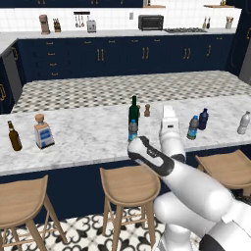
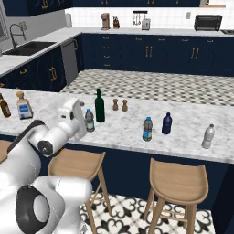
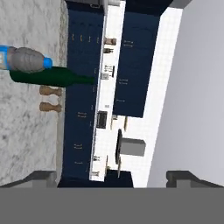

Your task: Move the plastic bottles in the middle to the plastics group, and the glass bottles in the middle to the glass group.

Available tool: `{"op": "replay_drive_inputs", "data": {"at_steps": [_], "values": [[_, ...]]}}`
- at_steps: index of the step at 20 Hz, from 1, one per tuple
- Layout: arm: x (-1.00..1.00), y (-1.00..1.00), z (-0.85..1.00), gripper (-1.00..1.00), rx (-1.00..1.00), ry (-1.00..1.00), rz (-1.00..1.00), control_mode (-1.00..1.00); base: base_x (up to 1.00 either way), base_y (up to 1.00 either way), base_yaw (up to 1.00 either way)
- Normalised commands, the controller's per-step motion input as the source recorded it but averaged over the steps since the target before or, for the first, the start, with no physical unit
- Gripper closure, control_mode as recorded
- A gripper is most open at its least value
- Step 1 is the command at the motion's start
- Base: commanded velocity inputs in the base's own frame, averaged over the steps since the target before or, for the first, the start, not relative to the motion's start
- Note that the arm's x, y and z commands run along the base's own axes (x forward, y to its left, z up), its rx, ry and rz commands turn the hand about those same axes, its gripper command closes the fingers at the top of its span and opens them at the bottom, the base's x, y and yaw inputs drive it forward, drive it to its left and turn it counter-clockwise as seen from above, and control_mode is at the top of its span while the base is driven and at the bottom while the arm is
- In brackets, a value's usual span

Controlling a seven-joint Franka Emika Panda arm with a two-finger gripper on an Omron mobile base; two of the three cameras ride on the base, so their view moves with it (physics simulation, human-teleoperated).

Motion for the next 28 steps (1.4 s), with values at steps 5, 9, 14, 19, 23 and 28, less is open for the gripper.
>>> {"op": "replay_drive_inputs", "data": {"at_steps": [5, 9, 14, 19, 23, 28], "values": [[0.00, 0.37, 0.46, -1.00, -0.94, 0.46, 0.24, -1.00, 0.00, 0.00, 0.00], [0.00, 0.28, 0.46, -1.00, -0.86, 0.40, 0.18, -1.00, 0.00, 0.00, 0.00], [0.05, 0.20, -0.02, -1.00, -0.73, 0.41, 0.04, -1.00, 0.00, 0.00, 0.00], [0.11, 0.07, 0.00, -1.00, -0.43, 0.58, 0.04, -1.00, 0.00, 0.00, 0.00], [0.24, -0.09, -0.05, -1.00, -0.25, 0.54, 0.00, -1.00, 0.00, 0.00, 0.00], [0.12, -0.04, -0.41, -1.00, -0.28, 0.38, 0.01, -1.00, 0.00, 0.00, 0.00]]}}
